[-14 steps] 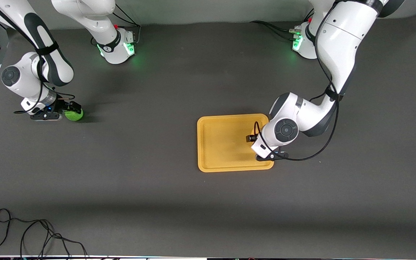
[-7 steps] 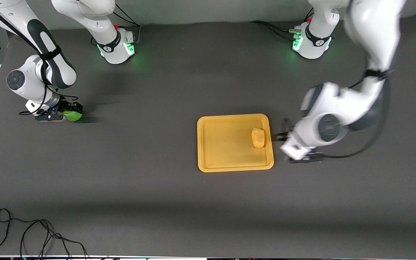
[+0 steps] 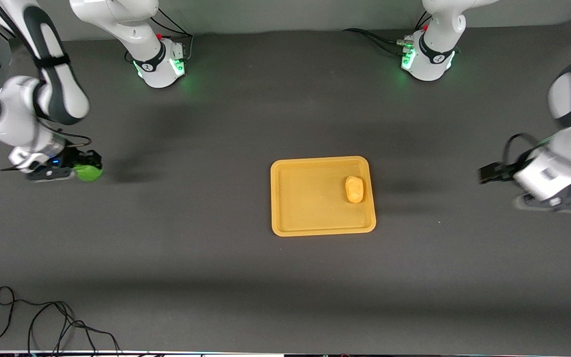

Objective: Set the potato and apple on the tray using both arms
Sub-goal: 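Release the potato and withdraw the left gripper while the right lifts apple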

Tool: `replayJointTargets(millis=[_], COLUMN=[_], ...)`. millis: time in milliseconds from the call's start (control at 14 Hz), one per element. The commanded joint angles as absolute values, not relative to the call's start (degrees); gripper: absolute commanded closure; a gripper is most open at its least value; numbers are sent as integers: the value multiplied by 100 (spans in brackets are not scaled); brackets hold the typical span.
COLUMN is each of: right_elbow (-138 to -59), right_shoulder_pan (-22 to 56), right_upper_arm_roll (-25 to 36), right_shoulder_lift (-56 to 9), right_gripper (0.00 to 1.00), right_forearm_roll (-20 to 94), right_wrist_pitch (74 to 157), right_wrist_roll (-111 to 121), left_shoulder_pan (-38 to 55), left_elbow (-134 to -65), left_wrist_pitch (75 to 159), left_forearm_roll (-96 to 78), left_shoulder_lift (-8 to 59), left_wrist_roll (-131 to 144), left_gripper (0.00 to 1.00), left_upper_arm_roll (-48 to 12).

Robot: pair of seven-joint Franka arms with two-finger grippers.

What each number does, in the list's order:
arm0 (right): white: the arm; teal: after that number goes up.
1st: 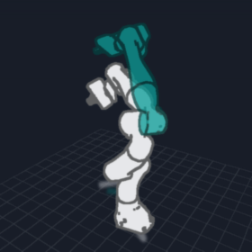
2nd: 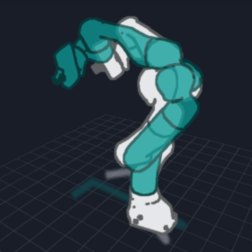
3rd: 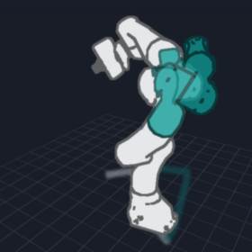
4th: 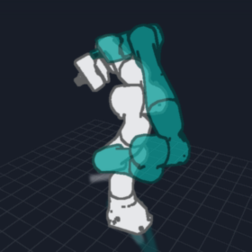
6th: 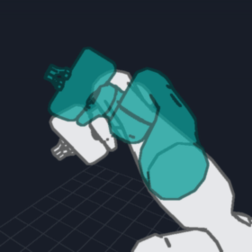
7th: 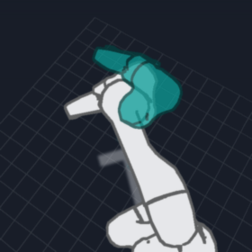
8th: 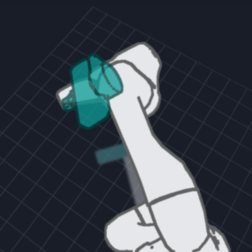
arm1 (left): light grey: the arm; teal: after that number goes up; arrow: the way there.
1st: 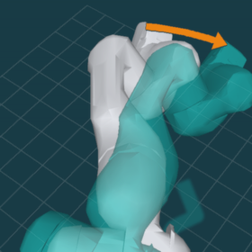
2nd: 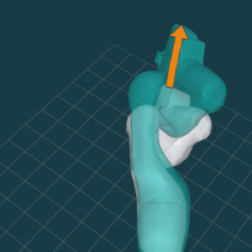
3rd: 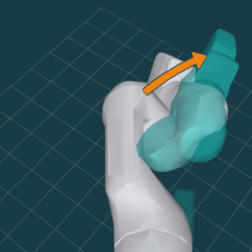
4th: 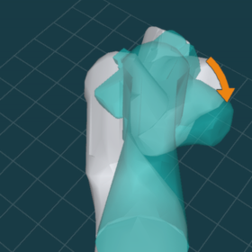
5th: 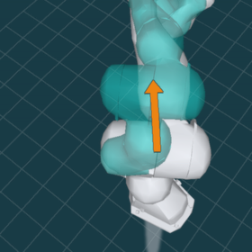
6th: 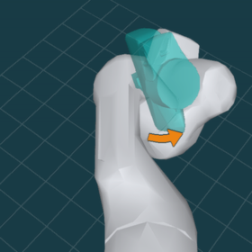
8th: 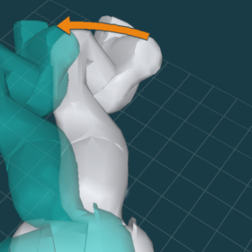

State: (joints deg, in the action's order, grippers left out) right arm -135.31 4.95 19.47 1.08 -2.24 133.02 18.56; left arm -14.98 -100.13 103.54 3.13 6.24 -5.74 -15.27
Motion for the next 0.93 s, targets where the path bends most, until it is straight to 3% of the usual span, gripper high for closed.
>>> replayJointTargets(millis=[0,214,429,857], right_elbow=[-11881,-10402,-9303,-6727], right_shoulder_pan=[841,1370,1897,3231], right_upper_arm_roll=[1934,1934,1925,1898], right_shoulder_lift=[194,-227,-797,-2845], right_gripper=[56,56,56,56], right_forearm_roll=[-132,-132,-10,641], right_wrist_pitch=[11494,10540,10231,9598], right_wrist_roll=[1811,1592,1206,-900], left_shoulder_pan=[-1802,-1802,-1802,-1820], left_elbow=[-10362,-10608,-10547,-10442], left_wrist_pitch=[10170,10117,10063,10028], left_forearm_roll=[281,246,185,185], left_shoulder_lift=[-174,-474,-440,-317], left_wrist_roll=[-1160,-1064,-993,-1038], left_gripper=[0,0,4,1], left_upper_arm_roll=[-1556,-1389,-1380,-1230])
